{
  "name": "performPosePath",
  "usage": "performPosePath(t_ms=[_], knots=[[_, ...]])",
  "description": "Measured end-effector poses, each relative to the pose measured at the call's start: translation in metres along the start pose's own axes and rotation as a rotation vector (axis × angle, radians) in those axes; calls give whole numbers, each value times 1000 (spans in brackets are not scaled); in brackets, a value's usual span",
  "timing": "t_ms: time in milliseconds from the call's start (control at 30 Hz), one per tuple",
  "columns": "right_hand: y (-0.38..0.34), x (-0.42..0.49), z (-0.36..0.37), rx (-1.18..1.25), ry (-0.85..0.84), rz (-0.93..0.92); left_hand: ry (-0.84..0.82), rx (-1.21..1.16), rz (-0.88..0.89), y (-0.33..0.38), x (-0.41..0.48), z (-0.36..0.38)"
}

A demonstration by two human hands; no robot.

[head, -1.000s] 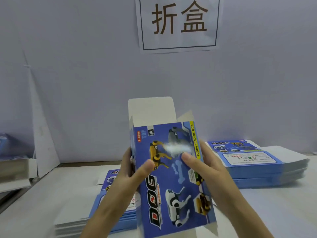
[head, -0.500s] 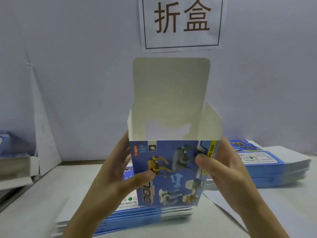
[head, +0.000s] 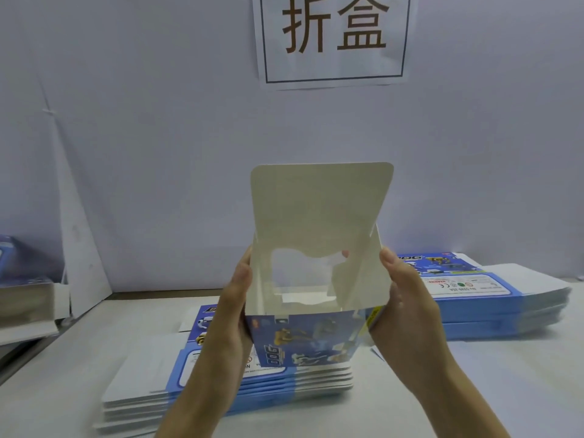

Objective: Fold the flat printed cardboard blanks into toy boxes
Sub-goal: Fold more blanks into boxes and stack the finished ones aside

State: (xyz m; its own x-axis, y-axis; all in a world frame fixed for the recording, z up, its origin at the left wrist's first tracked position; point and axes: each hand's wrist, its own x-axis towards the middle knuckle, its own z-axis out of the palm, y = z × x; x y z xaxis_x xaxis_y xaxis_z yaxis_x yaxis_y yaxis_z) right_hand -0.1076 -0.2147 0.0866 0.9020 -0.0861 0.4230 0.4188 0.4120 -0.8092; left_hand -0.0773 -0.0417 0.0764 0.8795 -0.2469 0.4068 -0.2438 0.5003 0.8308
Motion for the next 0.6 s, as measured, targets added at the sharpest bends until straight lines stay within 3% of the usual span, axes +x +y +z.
performPosePath(t_ms=[267, 500, 600], knots=[[4, -1, -2, 18, -136, 28, 90, 79, 46, -7, 2, 3], [20, 2, -5, -182, 166, -16, -27, 219, 27, 1, 4, 15], [18, 2, -7, -210, 189, -16, -15, 241, 0, 3, 4, 19]])
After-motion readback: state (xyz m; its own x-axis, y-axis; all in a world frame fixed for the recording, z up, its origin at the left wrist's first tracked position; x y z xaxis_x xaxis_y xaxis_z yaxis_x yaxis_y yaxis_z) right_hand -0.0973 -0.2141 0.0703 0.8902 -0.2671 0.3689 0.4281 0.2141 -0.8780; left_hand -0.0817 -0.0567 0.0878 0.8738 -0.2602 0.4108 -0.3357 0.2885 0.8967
